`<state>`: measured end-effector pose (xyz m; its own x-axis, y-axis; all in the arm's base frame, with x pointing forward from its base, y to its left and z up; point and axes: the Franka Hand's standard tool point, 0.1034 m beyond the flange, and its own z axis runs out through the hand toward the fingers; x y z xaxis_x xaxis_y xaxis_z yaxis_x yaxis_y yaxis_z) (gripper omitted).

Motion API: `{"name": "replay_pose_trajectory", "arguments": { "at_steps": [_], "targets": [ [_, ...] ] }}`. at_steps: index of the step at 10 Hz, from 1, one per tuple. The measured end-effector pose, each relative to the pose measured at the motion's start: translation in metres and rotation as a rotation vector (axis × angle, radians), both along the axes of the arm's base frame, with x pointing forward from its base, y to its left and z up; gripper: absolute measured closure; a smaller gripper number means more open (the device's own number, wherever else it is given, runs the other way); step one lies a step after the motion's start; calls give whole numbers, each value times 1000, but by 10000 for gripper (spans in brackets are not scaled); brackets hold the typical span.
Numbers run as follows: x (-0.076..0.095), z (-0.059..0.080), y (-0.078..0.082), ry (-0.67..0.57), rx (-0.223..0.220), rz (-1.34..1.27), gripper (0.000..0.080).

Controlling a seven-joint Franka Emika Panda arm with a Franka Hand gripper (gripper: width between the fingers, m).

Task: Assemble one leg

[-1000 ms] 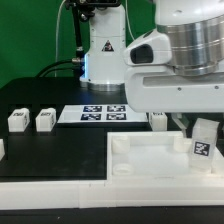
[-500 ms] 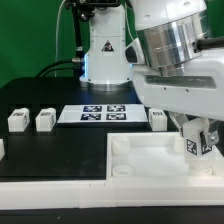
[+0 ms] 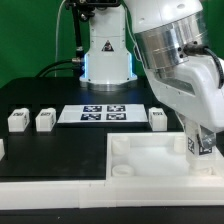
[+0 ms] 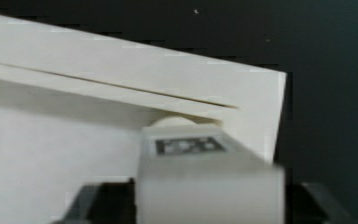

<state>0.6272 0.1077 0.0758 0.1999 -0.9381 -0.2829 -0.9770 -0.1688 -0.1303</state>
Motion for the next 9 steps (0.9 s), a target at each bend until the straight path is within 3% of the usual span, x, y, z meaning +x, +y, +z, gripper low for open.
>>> {"name": "replay_pose_trajectory", "arguments": {
  "at_steps": [1,2,4,5,9],
  "targets": [
    [0,0,0,-2,0,6,318],
    [0,0,0,-21,-5,66,208],
    [-1,3,5,-81,-33,353,160],
    [-1,3,9,-124,-70,544,153],
    [-2,2,6,-226,-105,925,150]
  ]
}}
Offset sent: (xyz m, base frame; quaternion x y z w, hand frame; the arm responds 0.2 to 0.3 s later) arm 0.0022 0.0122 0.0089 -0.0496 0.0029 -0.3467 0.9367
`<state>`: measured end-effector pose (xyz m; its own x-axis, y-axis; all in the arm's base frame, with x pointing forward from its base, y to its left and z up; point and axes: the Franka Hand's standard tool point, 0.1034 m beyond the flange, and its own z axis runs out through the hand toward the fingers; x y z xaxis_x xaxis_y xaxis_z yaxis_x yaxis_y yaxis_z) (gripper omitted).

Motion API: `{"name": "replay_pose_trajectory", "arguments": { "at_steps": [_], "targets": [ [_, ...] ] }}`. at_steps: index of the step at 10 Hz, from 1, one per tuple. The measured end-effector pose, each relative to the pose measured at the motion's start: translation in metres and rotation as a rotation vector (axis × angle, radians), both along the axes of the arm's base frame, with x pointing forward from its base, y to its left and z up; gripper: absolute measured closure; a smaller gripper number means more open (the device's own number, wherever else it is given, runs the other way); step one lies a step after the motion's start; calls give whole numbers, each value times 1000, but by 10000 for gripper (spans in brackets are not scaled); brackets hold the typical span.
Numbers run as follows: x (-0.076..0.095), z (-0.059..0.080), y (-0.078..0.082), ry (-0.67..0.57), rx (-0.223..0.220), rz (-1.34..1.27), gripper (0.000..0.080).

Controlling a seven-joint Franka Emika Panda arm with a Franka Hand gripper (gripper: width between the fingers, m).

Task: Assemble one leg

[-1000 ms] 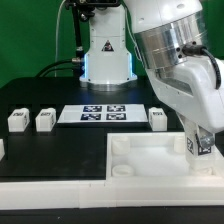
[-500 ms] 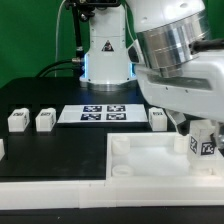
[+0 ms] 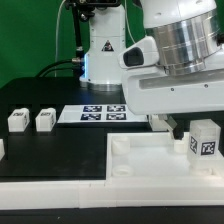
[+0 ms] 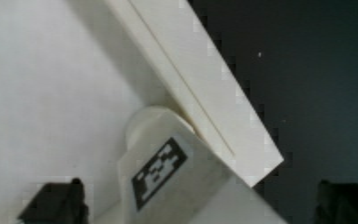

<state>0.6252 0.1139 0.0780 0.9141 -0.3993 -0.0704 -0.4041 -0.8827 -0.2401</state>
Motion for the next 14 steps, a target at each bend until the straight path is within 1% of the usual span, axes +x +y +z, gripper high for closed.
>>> {"name": "replay_pose_trajectory", "arguments": {
  "at_steps": [1,2,3,4,5,6,7,11,14],
  "targets": [
    [1,1,-1,-36,-49,171,150],
    [2,1,-2,-60,-77,287,150],
    [2,1,-3,-67,-76,315,150],
    [2,1,-3,-66,-76,309,268],
    [2,1,-3,-66,-76,310,403],
    [1,0,-4,-65,-77,311,403],
    [1,0,-5,-65,-78,309,502],
    [2,0,-6,-65,-77,213,502],
    [1,0,-6,-39,-48,10,502]
  ]
}}
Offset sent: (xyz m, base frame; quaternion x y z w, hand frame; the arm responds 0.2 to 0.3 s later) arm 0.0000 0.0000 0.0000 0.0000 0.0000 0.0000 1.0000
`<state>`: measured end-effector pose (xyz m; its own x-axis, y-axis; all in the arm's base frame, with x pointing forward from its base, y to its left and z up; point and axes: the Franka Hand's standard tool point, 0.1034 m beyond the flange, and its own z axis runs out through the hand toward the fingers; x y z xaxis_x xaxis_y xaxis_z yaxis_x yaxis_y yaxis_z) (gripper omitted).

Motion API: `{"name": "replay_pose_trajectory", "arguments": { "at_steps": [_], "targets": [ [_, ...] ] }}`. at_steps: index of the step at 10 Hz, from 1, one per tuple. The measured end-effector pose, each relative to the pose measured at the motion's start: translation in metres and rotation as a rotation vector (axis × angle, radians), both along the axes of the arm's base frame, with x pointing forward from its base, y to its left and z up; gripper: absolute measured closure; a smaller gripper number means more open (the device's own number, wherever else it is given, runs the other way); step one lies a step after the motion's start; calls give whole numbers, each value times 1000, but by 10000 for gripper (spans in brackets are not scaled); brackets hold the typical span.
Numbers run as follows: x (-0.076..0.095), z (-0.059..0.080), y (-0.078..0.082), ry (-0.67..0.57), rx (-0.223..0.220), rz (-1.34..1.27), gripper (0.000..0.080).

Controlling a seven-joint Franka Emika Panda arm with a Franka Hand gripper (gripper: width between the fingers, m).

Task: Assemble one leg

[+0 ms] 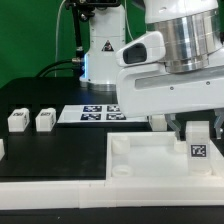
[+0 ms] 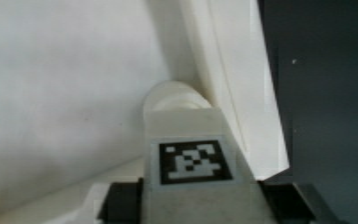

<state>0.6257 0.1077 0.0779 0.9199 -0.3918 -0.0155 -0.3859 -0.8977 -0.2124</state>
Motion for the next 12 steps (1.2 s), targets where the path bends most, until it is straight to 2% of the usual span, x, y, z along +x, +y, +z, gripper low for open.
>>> {"name": "replay_pose_trajectory", "arguments": {
  "at_steps": [2,5,6,7,8,12],
  "targets": [
    [-1,0,0,15,15,-57,501],
    [-2,-1,1,12,2,-37,499],
    [-2,-1,1,12,2,-37,322],
    [-2,-2,1,13,2,-37,209],
    [-2,-2,1,13,2,-37,160],
    [-3,-3,1,15,2,-37,150]
  ]
}}
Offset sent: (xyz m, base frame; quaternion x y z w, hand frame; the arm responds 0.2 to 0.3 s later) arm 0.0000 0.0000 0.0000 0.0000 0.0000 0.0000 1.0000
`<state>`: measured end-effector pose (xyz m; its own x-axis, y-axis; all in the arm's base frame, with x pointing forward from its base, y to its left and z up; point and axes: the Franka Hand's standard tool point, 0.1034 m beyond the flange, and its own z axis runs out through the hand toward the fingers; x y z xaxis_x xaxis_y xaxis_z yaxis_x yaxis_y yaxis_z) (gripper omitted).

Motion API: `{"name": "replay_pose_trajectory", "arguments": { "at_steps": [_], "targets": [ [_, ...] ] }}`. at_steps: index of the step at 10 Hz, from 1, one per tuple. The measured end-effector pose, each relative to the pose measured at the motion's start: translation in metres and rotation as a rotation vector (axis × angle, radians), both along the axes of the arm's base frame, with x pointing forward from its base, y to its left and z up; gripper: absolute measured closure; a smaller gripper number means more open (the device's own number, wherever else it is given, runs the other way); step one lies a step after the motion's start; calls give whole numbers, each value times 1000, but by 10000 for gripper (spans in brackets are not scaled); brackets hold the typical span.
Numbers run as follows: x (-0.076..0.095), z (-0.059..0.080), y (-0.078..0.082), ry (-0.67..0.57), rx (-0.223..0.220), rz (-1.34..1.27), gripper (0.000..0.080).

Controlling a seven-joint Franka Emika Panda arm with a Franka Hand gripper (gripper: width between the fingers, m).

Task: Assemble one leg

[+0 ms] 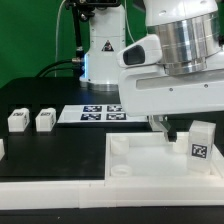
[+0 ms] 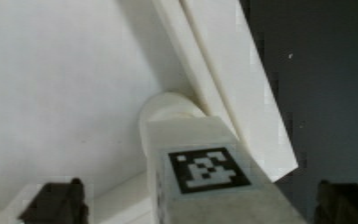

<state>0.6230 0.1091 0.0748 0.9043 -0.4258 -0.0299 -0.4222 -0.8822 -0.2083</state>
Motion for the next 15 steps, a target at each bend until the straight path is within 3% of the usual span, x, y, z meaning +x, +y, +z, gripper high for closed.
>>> {"name": "replay_pose_trajectory", "arguments": {
  "at_steps": [2,4,5,6,9,10,13,15],
  "targets": [
    [0,0,0,0,0,0,155],
    [0,-1,0,1,0,0,410],
    [0,-1,0,1,0,0,410],
    [0,-1,0,1,0,-1,505],
    [-3,-1,3,5,4,-167,505],
    [-5,-2,4,14,22,-401,505],
    [-7,-3,8,86,149,-957,505],
    [-7,-3,10,123,180,-1079,505]
  ]
}}
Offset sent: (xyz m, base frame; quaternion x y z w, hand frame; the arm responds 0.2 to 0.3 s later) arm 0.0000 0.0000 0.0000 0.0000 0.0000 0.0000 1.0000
